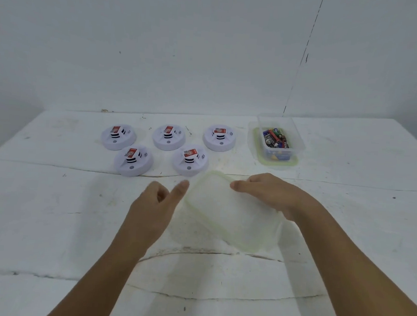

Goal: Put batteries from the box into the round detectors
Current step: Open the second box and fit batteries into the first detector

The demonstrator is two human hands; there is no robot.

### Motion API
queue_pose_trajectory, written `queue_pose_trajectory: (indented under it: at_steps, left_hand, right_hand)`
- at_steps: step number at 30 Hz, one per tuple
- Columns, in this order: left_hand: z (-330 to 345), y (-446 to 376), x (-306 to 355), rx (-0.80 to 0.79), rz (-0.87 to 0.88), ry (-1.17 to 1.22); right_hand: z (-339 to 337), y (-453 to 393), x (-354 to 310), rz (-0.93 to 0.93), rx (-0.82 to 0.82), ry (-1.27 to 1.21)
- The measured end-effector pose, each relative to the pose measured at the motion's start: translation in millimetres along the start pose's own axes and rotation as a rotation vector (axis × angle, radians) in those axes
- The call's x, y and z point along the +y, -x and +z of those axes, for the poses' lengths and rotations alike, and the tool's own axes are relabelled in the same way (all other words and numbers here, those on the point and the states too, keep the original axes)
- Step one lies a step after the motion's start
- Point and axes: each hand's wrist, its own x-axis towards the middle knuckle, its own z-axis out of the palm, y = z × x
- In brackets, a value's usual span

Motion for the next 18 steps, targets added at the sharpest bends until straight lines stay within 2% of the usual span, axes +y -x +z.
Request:
queue_pose_trajectory:
  at_steps: [3, 5, 10, 14, 18]
  left_hand:
    - [5, 10, -7, -0.244, -0.088, -0.013]
    - [16, 14, -5, -0.347, -0.132, 0.028]
    - [38, 0, 0, -0.382, -0.085, 0.146]
    - [47, -27, 11, -0.452, -0.099, 0.206]
    - [53, -42, 15, -0.518, -0.133, 0.299]
  right_hand:
    - [3, 9, 6, 0.093, -0.058, -0.063]
    - [5, 10, 7, 0.113, -0.051, -0.063]
    - [9, 10, 7, 0.041, -0.005, -0.113]
    - [14, 5, 15, -0.044, 0.189, -0.159]
    - [20, 2, 21, 0.005, 0.236, -0.281]
